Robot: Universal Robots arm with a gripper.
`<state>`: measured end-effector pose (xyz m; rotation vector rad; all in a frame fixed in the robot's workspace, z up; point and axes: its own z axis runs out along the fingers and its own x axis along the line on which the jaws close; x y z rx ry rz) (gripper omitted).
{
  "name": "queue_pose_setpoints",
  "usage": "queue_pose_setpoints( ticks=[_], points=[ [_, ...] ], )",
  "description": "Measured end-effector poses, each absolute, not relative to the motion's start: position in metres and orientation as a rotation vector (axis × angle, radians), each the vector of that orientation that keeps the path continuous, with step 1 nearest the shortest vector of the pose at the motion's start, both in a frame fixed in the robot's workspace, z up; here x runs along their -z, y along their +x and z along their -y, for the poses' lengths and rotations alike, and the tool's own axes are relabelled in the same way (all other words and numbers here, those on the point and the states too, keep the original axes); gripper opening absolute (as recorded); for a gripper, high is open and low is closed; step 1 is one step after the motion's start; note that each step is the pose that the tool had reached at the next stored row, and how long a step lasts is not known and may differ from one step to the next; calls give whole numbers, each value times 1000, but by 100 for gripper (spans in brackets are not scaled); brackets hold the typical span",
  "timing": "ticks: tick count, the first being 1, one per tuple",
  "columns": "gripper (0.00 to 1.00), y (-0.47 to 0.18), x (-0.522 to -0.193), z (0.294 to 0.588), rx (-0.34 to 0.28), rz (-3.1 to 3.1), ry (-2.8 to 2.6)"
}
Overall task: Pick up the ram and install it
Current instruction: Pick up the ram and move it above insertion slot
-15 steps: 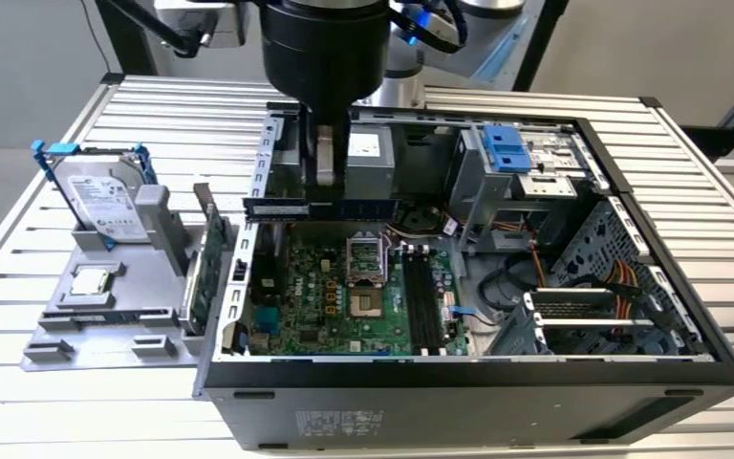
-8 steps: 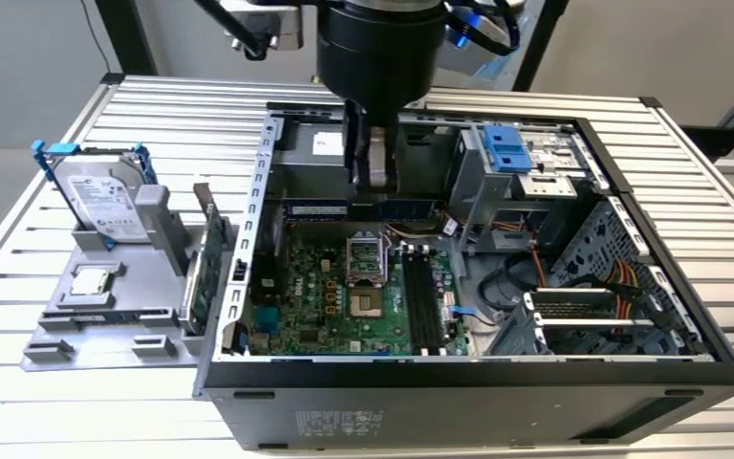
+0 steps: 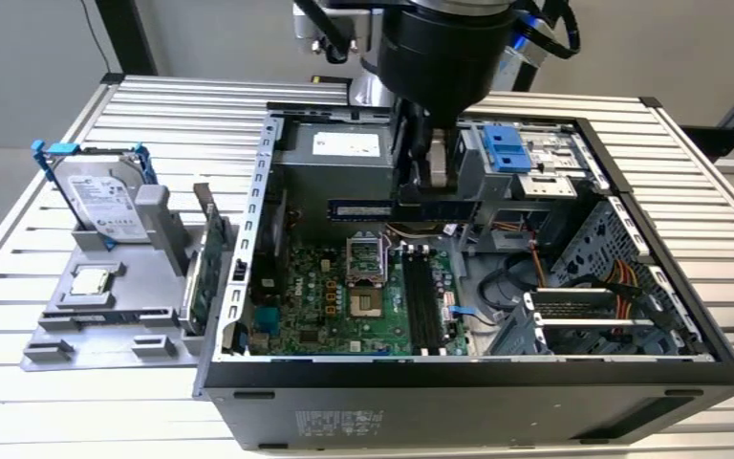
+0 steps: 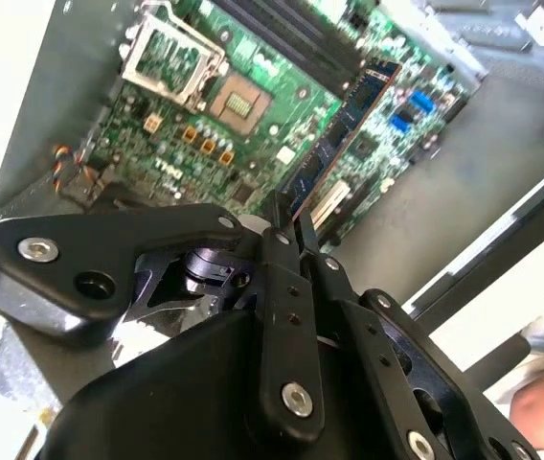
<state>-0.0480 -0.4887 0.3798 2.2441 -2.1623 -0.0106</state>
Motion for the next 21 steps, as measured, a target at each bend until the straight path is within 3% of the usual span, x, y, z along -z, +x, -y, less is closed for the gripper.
queue_pose_setpoints(
  ticks=[21],
  points=[
    [0, 11, -380, 489, 10, 2163, 2245]
  ],
)
